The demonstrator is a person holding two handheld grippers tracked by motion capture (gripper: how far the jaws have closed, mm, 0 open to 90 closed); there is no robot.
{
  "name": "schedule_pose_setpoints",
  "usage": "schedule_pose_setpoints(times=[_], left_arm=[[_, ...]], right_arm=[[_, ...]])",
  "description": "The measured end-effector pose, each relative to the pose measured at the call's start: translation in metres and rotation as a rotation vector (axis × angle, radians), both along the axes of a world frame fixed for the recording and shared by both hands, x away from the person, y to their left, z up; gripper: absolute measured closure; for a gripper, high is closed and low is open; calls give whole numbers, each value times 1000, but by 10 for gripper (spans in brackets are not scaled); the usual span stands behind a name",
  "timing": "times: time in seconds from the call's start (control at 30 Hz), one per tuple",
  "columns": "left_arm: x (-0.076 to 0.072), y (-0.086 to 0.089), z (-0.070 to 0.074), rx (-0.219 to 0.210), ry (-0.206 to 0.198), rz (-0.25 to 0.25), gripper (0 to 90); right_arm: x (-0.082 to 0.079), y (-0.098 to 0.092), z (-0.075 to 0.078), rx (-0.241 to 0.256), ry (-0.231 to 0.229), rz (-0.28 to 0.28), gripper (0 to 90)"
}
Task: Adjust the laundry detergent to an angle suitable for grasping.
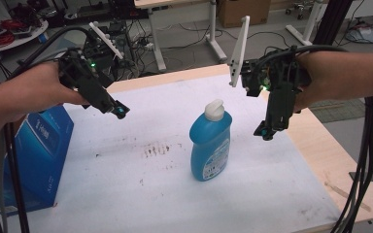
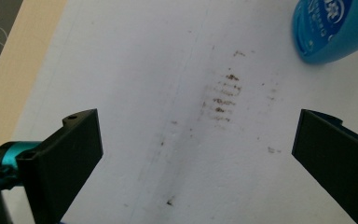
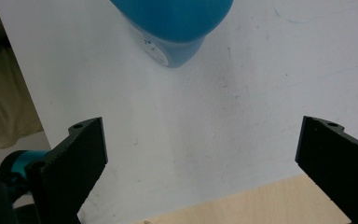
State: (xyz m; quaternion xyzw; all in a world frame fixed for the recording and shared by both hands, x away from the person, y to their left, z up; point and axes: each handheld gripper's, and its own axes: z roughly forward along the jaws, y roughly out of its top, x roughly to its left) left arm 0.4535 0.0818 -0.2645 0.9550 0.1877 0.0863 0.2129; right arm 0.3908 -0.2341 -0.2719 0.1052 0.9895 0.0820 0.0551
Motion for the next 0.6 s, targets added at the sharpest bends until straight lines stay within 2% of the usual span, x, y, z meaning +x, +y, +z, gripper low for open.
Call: schedule_pose_setpoints(times=[0.17,0.2,0.3,0.33,0.43,0.6], left_arm=[[-7,0,-1,-14,2,5,17],[-10,-1,-1,-30,5,11,17],[-14,-2,0,-37,3,19,17],[-18,-3,1,-60,8,30,17],[-26,-6,1,-86,3,40,17],[-34,-12,0,-100,0,41,17]], right_arm=[[-2,0,-1,3,-2,0,11],[-2,0,-2,2,1,0,11],[-3,-1,-4,2,0,-1,11],[-3,-1,-4,2,-4,2,11],[-4,-1,-6,7,-3,5,11],[-6,-2,-9,10,-2,-4,11]])
